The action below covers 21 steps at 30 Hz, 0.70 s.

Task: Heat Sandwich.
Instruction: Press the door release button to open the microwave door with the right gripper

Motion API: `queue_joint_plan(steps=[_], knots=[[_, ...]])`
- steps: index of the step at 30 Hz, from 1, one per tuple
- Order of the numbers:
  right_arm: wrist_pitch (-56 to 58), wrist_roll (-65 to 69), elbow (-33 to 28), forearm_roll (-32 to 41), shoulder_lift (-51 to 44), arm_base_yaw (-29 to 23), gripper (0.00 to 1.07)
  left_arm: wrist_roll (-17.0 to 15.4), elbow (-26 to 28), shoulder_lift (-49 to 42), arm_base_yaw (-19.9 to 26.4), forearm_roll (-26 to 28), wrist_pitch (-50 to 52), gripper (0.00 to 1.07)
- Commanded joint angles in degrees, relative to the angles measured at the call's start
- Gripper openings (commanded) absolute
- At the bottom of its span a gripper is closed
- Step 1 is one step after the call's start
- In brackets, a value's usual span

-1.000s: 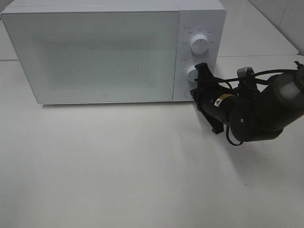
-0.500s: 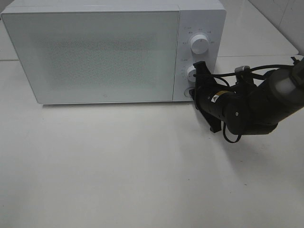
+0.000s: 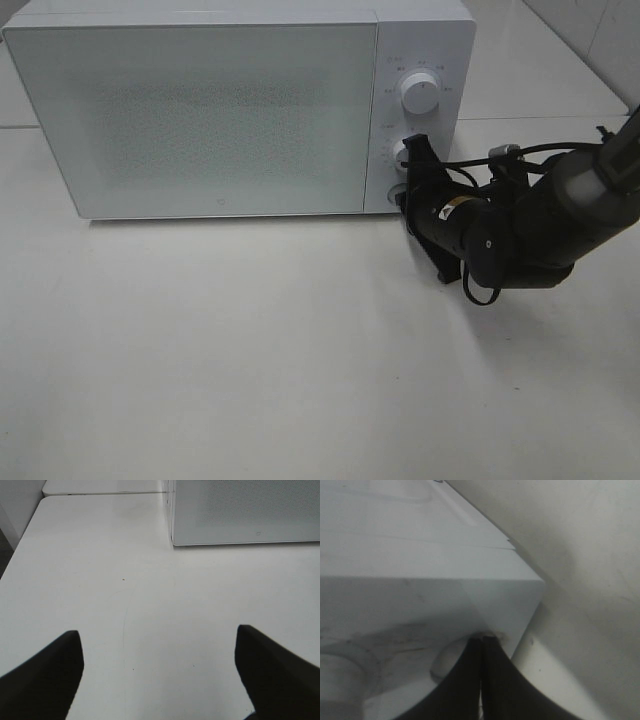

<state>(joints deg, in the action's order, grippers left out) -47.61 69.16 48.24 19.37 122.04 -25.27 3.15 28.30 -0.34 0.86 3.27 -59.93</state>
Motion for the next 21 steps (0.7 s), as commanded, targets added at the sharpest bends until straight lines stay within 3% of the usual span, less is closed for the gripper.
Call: queue_joint_plan(steps=[1,21], knots=[[-5.9,3.6,1.7,0.6,1.3,0.6,0.03,0.1,-0.1,-1.0,-0.3,0.4,0.5,0.76],[-10.3,7.4,8.4,4.2,3.3,0.6,0.00,0.1,-0.1,-1.0,-0.3,0.4,0.5,0.76]])
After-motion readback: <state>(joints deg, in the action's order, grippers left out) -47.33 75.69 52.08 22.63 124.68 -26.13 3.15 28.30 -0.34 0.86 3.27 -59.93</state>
